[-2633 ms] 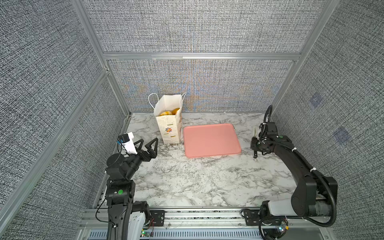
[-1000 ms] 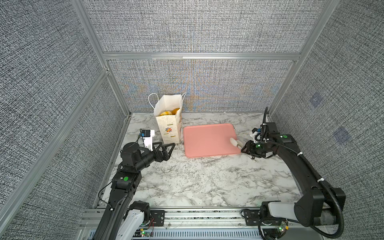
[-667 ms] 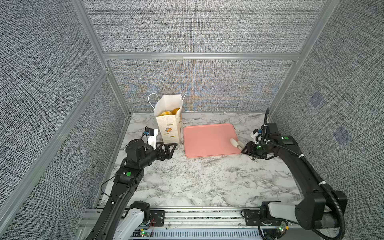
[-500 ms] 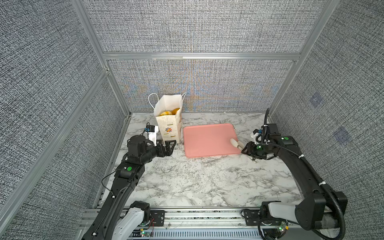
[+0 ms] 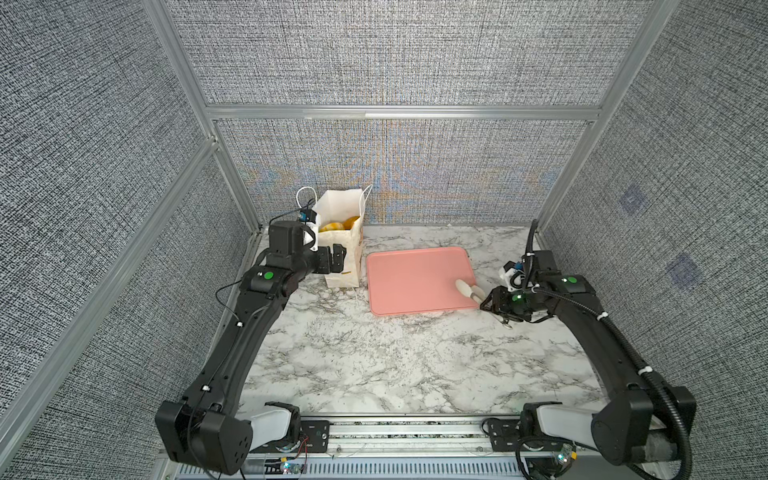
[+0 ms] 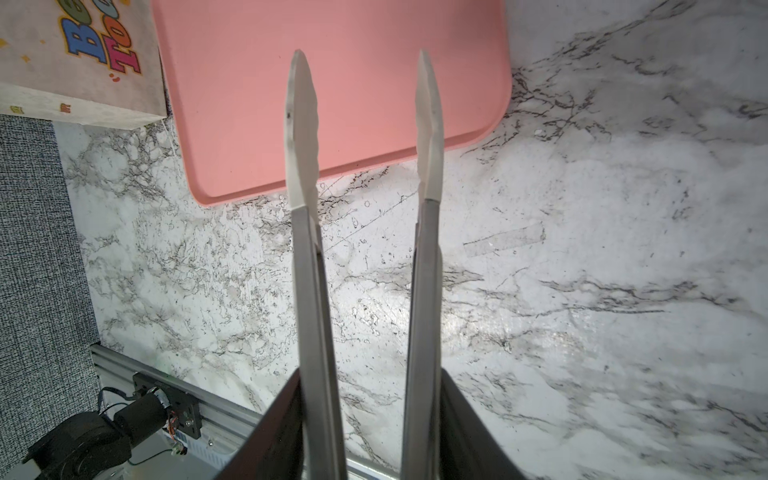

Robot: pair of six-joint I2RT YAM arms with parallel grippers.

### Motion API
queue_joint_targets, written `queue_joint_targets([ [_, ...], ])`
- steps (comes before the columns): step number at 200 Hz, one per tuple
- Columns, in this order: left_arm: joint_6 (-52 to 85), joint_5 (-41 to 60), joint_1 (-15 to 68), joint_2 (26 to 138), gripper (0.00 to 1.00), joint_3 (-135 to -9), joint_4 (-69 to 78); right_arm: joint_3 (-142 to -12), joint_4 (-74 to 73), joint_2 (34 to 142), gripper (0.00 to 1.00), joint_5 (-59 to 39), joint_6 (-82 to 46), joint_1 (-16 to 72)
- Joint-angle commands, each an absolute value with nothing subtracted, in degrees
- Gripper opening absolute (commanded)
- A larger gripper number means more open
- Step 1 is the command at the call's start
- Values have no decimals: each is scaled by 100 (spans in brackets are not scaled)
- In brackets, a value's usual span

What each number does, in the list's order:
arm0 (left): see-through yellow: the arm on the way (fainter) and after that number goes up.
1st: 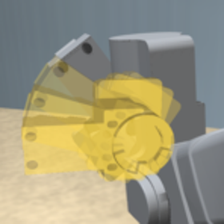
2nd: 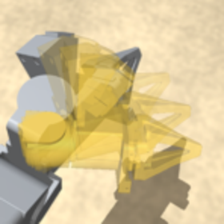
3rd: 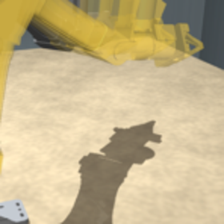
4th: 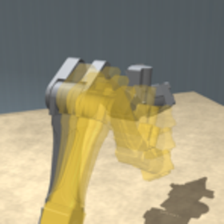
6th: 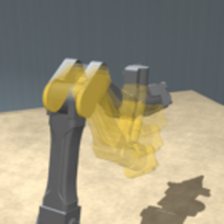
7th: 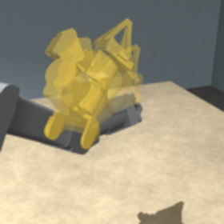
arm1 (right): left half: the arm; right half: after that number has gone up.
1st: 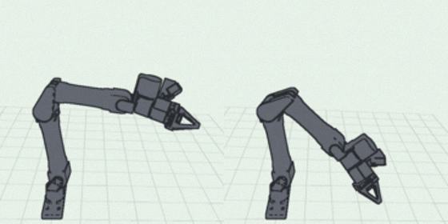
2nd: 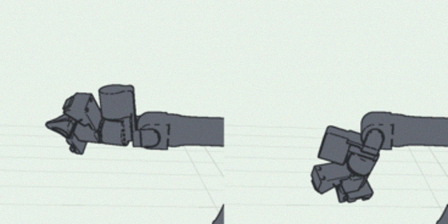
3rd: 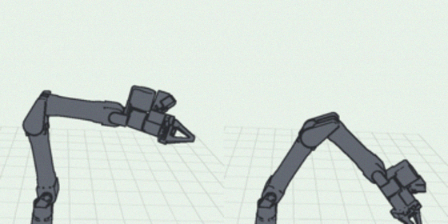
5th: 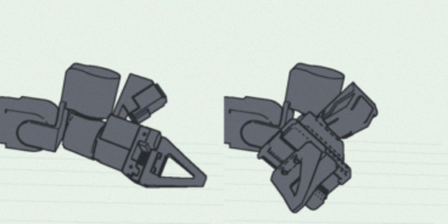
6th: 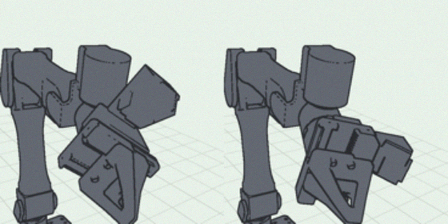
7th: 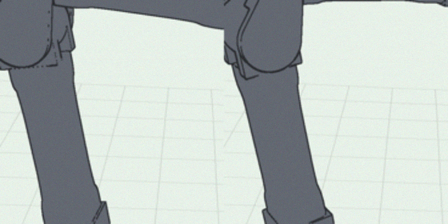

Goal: Take the fake bread out of the paper bag
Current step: 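Grasp the paper bag's rim with the left gripper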

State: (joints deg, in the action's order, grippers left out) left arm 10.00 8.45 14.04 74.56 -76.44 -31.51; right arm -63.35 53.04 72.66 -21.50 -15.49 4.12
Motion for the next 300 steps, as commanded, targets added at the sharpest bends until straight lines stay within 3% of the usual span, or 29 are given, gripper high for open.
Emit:
queue_joint_targets([
  [1, 843, 469, 1375, 7942, 99, -8308, -3586, -6389, 5230, 7225, 47, -2392, -1503, 425],
  [36, 999, -380, 1244, 8818, 99, -9862, -4250, -6422, 5256, 7160, 47, -2619, -1452, 481],
  [91, 879, -820, 854, 10022, 99, -11803, -5113, -6285, 5247, 6974, 47, -2665, -1450, 527],
  [192, 922, 229, 422, 10475, 87, -11371, -4440, -6035, 4989, 6959, 46, -2661, -1485, 531],
  [262, 1054, 430, 415, 10980, 75, -11364, -4116, -5863, 4940, 6849, 46, -2610, -1502, 533],
  [300, 1021, 539, 416, 11140, 60, -11338, -3880, -5880, 4960, 6776, 45, -2596, -1515, 534],
])
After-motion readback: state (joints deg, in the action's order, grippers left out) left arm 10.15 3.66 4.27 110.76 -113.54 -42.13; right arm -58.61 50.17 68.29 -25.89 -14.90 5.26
